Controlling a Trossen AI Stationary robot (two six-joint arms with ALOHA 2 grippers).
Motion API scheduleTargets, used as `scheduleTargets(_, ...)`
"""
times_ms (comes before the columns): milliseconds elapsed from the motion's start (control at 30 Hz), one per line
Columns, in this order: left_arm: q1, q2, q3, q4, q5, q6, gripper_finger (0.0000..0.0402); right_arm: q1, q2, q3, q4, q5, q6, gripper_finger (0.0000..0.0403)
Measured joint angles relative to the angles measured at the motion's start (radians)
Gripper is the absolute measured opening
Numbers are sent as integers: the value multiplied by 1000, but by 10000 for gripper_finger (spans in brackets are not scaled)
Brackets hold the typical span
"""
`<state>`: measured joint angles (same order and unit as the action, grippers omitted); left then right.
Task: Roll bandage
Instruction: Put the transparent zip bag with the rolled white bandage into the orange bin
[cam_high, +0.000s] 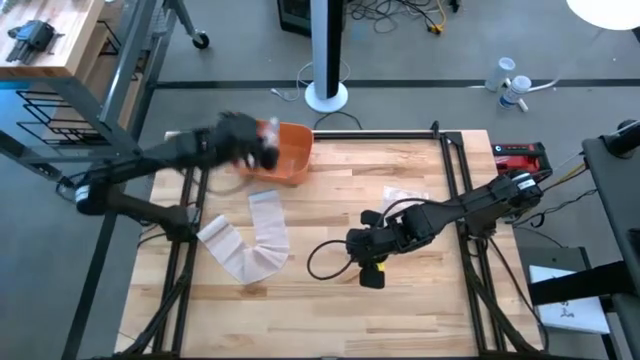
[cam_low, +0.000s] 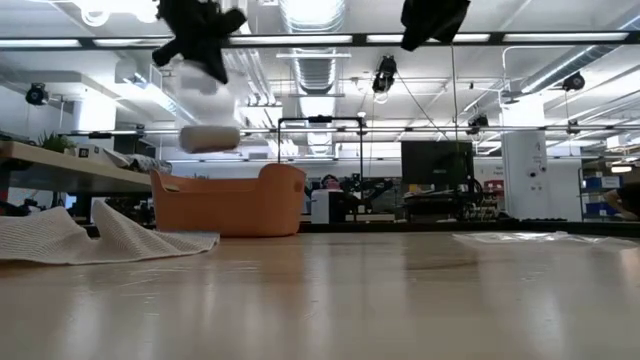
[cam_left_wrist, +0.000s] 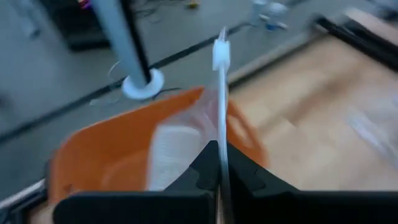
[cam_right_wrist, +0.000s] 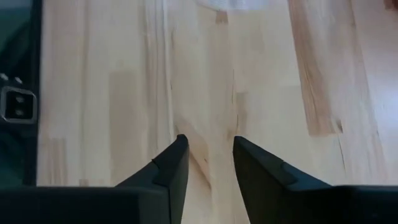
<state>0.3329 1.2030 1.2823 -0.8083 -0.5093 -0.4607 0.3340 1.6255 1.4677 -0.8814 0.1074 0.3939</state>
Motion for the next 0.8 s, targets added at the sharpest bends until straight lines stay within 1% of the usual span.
scheduleTargets(100, 209, -9, 0, -6, 132, 0, 0, 1, 5, 0, 15, -3, 0, 110)
scheduleTargets(167, 323, 4, 0, -9, 211, 1, 0, 2, 7, -1, 13, -3, 0, 105)
scheduleTargets(200, 365, 15, 0, -9, 229, 2, 0, 2, 7, 0, 14, -3, 0, 102)
scheduleTargets(300, 446, 58, 0, -9, 236, 6, 0, 2, 9, 0, 5, -4, -1, 95)
scheduleTargets(467, 519, 145, -1, -12, 240, 7, 0, 2, 9, 0, -10, -7, 0, 85)
scheduleTargets(633, 523, 238, -2, -30, 210, 3, 0, 2, 9, 0, -35, -26, 0, 75)
scheduleTargets(800, 537, 319, -2, -37, 203, 3, 0, 8, 9, 0, -35, -30, 16, 64)
